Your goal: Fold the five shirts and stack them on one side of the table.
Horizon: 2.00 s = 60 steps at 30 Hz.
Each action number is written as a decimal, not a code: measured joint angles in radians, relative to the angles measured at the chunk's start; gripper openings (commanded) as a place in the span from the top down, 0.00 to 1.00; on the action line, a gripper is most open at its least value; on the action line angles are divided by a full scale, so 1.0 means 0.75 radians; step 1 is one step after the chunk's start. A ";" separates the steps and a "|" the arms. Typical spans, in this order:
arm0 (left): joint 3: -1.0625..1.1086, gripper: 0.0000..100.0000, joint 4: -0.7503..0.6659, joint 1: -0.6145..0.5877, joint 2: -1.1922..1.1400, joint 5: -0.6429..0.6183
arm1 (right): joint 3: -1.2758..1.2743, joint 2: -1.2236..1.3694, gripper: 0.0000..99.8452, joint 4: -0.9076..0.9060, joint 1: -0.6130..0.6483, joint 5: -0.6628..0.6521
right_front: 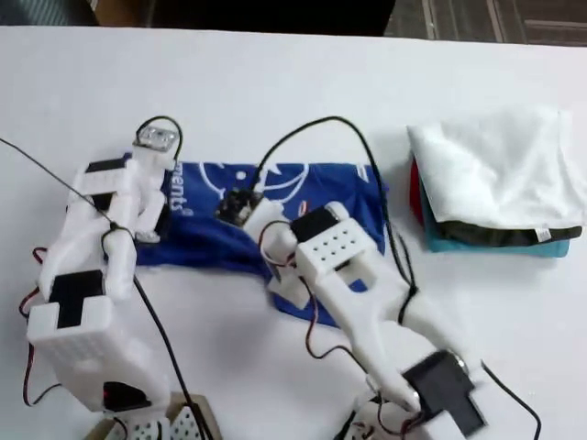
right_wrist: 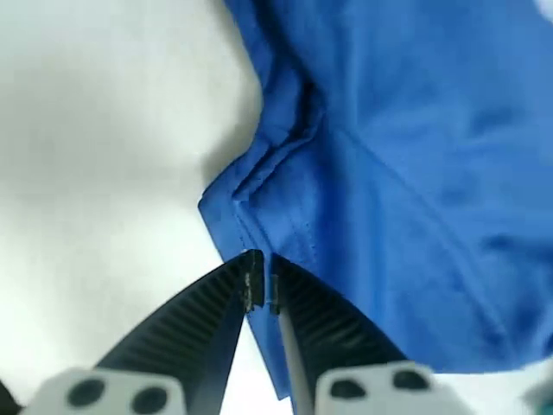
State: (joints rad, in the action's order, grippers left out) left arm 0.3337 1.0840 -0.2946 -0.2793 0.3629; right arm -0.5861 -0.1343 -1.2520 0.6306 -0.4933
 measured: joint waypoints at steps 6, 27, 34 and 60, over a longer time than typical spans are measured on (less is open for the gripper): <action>0.000 0.95 0.000 0.000 0.000 0.000 | -0.002 0.153 0.88 0.072 -0.002 0.000; 0.000 0.95 -0.006 0.000 0.000 0.000 | -0.002 -0.023 0.98 0.047 -0.004 0.000; 0.000 0.95 -0.006 0.000 0.000 0.000 | -0.098 -0.031 0.98 0.070 -0.002 0.000; 0.000 0.95 -0.006 0.000 0.000 0.000 | -0.313 -0.194 0.82 0.059 0.000 -0.119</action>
State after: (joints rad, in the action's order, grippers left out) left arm 0.3337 1.0794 -0.2946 -0.2793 0.3629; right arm -0.8209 -0.2800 -1.2075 0.6306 -0.5823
